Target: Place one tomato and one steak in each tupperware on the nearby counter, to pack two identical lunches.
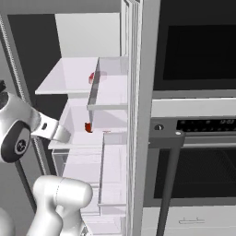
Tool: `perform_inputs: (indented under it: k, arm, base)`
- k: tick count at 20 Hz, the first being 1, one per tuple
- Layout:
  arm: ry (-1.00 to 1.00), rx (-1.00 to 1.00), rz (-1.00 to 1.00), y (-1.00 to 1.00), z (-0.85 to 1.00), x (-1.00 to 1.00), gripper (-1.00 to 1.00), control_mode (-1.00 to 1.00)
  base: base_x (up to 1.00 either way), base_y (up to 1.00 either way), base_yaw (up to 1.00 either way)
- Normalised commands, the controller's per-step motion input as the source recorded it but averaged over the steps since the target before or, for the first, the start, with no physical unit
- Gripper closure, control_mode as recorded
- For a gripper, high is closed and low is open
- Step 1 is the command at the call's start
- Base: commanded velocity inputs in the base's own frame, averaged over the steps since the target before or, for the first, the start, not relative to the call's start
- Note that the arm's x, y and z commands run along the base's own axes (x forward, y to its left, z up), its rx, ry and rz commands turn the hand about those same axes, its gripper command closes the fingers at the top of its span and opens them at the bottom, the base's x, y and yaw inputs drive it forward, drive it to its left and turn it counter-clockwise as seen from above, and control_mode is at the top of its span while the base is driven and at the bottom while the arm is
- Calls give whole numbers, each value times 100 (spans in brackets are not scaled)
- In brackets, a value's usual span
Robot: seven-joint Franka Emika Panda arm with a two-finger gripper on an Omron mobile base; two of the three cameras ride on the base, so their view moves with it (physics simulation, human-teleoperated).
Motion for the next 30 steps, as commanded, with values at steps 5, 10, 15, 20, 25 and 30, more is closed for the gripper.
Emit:
perform_inputs:
  k: [5, 10, 15, 20, 25, 30]
  arm:
    - [-43, 0, -11, -2, 100, -24, -100, -100]
    - [-35, 0, 0, 0, 100, 9, -100, -100]
    - [-2, 5, 1, -18, 96, 24, -100, -100]
    - [12, 7, 8, -35, 21, 42, -100, -100]
    - [3, -3, 0, -1, -29, 79, -100, -100]
    - [3, 0, 0, 0, -30, 98, -100, -100]
  base:
    - [0, 0, 0]
    - [0, 0, 0]
    - [0, 0, 0]
    - [0, 0, 0]
    - [0, 0, 0]
    - [0, 0, 0]
